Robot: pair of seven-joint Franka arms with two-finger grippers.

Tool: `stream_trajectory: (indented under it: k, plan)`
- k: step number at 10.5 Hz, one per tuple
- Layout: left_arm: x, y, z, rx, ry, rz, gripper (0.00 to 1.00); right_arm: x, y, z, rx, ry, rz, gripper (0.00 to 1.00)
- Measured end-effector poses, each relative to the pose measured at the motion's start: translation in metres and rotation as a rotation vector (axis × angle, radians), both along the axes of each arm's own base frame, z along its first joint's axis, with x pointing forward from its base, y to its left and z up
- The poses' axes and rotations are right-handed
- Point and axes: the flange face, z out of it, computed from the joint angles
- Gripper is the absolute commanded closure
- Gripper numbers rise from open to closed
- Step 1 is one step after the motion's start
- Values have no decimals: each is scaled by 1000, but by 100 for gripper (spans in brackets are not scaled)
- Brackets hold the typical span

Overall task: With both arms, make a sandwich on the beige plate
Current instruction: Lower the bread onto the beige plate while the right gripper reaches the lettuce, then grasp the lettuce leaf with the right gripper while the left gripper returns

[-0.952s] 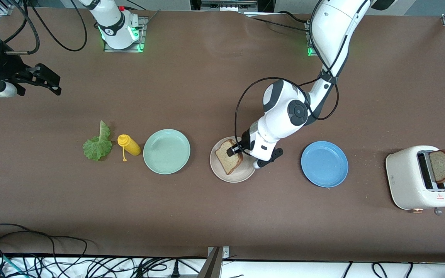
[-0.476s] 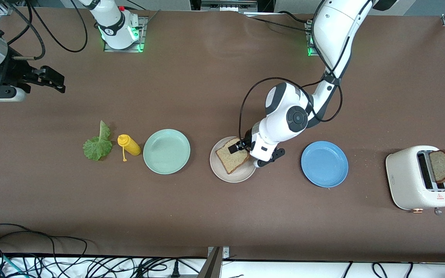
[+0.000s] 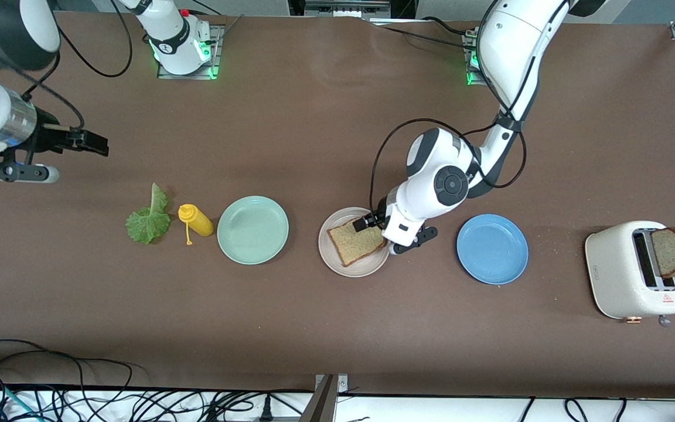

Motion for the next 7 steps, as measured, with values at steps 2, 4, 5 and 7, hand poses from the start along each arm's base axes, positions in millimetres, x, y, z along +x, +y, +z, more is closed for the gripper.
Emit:
stream_trajectory:
  k: [2,4,5,7]
  plan:
    - [19,33,24,43,-9,-16,0,-5,-3,-60,0,-2,-8,0]
    - [32,77,68,104,-30,-45,0,-12,-5,-137,-3,-3,-32,0]
    - [36,100,91,135,-38,-62,0,-15,-8,-174,-3,-2,-38,0]
    - [43,149,131,175,-63,-93,0,-17,-11,-231,-4,-5,-43,0]
